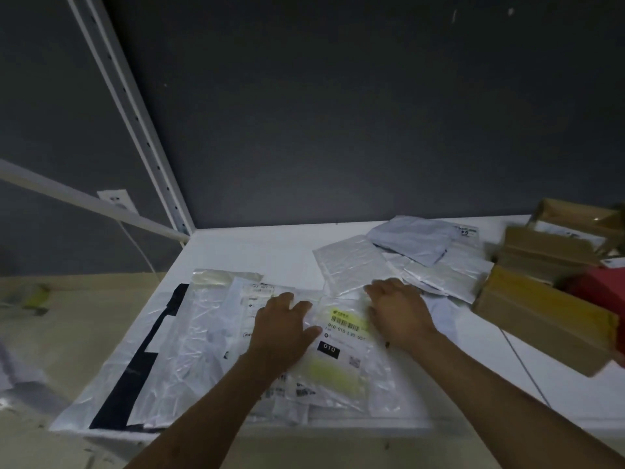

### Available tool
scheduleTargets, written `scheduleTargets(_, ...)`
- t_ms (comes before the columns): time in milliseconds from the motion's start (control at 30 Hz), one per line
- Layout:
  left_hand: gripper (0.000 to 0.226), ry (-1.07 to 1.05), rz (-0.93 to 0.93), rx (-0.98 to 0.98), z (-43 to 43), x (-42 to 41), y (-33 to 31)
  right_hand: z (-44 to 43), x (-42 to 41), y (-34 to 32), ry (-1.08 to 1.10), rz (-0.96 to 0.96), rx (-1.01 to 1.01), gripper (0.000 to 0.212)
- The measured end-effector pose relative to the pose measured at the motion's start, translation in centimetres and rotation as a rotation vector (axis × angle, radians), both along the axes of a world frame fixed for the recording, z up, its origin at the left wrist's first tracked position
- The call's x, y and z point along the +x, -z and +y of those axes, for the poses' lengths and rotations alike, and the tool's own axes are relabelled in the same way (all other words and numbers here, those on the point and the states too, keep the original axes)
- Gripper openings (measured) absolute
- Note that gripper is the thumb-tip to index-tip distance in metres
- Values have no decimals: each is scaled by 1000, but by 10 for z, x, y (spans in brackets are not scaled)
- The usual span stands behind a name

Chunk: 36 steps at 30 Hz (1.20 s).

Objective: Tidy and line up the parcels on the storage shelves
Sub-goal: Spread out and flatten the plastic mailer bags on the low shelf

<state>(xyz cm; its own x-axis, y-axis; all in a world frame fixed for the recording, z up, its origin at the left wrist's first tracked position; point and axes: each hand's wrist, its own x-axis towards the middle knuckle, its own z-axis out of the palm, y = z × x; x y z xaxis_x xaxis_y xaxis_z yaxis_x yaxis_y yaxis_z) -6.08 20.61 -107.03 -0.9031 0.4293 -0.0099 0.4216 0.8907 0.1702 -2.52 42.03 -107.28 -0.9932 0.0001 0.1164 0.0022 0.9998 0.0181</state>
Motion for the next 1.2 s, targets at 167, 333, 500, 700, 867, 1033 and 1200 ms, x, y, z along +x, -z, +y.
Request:
scheduleTargets(167, 62, -23, -25, -12, 3, -5, 11, 5, -49, 9, 6, -98, -29, 61)
scheduleTargets(333, 63, -29, -13, -23, 3, -6, 16, -5, -64, 22, -56, 9, 201, 31)
scheduleTargets(500, 68, -47, -11, 26, 2, -3, 12, 4, -50, 10, -47, 290, -11, 22)
scheduleTargets(700, 94, -77, 60, 494, 8, 3, -9, -1, -7, -56, -49, 532, -647, 9)
scheduleTargets(867, 106, -157, -128, 905, 14, 16, -46, -6, 23, -97, 6, 440, -1070, 15)
scheduleTargets(1033, 24, -105, -226, 958, 4, 24, -62, 7, 46, -106, 179, 426, -1229, 12)
scheduleTargets(1200, 21, -83, -239, 1024, 5, 36, -73, 20, 70, -98, 329, 313, -1041, 66)
